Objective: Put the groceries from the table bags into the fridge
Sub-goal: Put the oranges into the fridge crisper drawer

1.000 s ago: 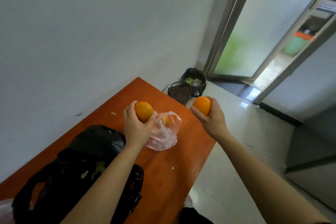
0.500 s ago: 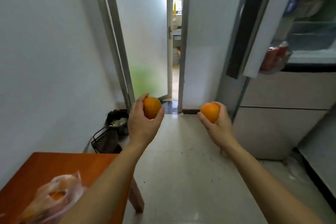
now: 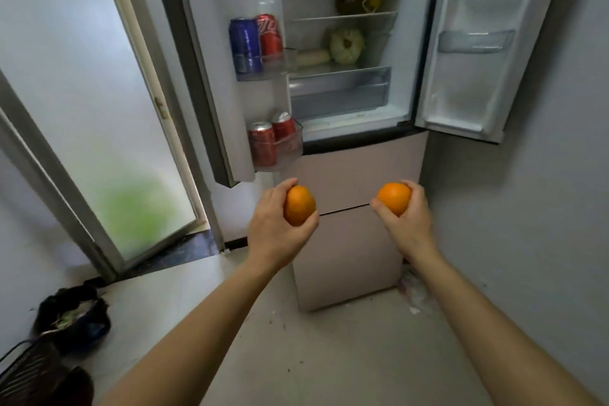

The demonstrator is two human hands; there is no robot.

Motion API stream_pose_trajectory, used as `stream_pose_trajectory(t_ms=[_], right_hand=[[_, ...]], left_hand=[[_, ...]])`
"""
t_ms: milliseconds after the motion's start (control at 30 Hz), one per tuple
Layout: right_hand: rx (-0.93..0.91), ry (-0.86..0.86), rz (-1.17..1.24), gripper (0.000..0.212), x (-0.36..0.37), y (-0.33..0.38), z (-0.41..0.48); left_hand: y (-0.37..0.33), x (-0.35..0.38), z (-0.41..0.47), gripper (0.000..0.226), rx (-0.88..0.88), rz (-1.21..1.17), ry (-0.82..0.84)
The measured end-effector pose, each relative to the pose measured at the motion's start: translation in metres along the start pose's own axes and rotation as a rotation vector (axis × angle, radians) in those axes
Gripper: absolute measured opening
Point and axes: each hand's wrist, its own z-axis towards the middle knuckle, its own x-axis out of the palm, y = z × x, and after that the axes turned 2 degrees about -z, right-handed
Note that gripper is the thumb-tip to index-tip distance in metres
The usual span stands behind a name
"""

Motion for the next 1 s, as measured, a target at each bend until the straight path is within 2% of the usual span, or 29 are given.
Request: stream_pose_trajectory(t_ms=[233, 500, 800, 900, 1000], right_hand=[[0.045, -0.041, 0.029, 0.058, -0.015, -0.048, 0.113], [0.027, 0.031, 0.007, 0.054, 0.019, -0.077, 0.28], [-0.007, 0.039, 0.056, 0.078, 0.065, -0.074, 0.456], [-0.003, 0.05, 0.107, 0.074, 0.088, -0.073, 0.516], [-0.061, 0.084, 0.121, 0.073, 0.112, -0.072, 0.571]], left_hand=[[-0.002, 0.105, 0.095, 0.078, 0.005, -0.032, 0.014], [0.034, 0.223, 0.247, 0.08, -0.053, -0.14, 0.005], [0.058, 0.278, 0.406, 0.082, -0.075, -0.112, -0.05], [0.069, 0.294, 0.453, 0.088, -0.157, -0.098, -0.077], [0.084, 0.304, 0.497, 0.08, -0.124, 0.068, -0.091]])
